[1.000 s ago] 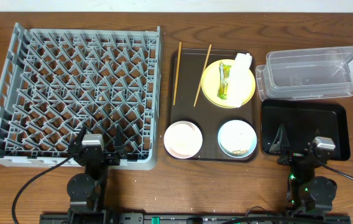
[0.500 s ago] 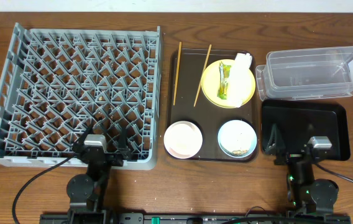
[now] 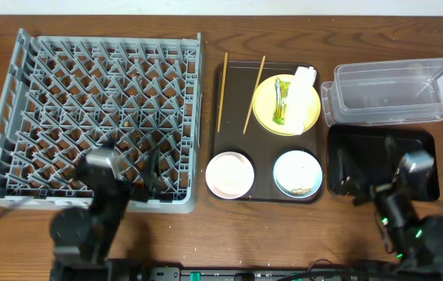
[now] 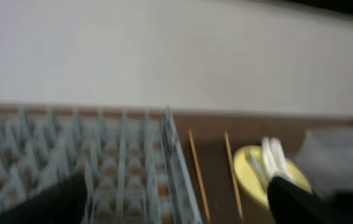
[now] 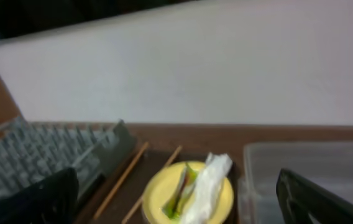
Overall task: Sort waste into correct bins and load items into the dishwasher
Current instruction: 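Reach the right gripper to the green wrapper on the yellow plate and grasp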
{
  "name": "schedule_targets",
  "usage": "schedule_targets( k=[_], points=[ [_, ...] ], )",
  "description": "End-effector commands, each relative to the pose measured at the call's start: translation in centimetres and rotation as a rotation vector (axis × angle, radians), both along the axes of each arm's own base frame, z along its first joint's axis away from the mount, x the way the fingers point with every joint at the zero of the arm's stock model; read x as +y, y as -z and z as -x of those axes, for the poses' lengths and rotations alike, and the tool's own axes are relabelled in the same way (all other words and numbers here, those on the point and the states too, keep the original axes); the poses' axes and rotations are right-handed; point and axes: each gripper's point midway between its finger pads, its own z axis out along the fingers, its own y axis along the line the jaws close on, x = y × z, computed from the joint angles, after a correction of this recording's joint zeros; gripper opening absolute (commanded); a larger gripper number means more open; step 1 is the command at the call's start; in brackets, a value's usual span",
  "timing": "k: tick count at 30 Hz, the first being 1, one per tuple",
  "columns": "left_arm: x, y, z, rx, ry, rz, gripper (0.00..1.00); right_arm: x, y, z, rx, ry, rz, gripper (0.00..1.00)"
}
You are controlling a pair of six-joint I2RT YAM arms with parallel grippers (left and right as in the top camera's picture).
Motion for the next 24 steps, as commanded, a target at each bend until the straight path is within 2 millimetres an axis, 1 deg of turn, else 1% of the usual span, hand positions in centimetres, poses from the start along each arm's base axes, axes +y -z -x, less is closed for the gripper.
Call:
schedule_targets(
  k=[1,4,7,11,13,16,18,19,21,23,24],
  points=[
    [-1.6,-3.6,-0.8,0.076,0.092,0.047,0.94,1.6,-2.4,-1.3,0.096,-0.104,-0.024,0.99],
    [-2.7,-5.7,-1.5,0.167,0.162,0.067,0.94,2.6,-3.7,-3.2,0.236,-0.175,-0.051,0.99],
    [-2.9,-6.4,-2.4,0.269,0.166,0.077,0.94,2.9,-3.3,-5.2,0.403,-0.183,-0.053,0.99],
    [-2.9,-5.7,-3.6,0.38,0.164,0.087,0.94,3.8,-1.1,-7.7,0.603,-0.205,0.059,0.99],
    [-3.0,-5.0,-4.0,0.41,0.168,0.092,0.94,4.6,-0.4,-8.6,0.661,-0.237,0.1,0.99],
    [-3.0,-3.9,-4.1,0.461,0.165,0.095,0.95,5.3,0.4,-10.2,0.679,-0.274,0.144,0.99],
    [-3.0,-3.5,-4.1,0.476,0.165,0.097,0.94,5.8,1.0,-10.9,0.703,-0.288,0.097,0.99],
    [-3.0,-3.5,-4.1,0.48,0.164,0.097,0.94,6.0,1.5,-11.0,0.717,-0.298,0.09,0.99],
    [-3.0,-3.3,-4.1,0.485,0.164,0.097,0.94,6.7,2.0,-11.9,0.706,-0.322,0.082,0.99],
    [-3.0,-3.3,-4.1,0.485,0.164,0.097,0.94,7.1,3.4,-12.7,0.735,-0.315,0.102,0.98],
    [-2.9,-3.4,-4.1,0.485,0.164,0.097,0.94,7.3,4.3,-12.9,0.761,-0.308,0.119,0.94]
  ],
)
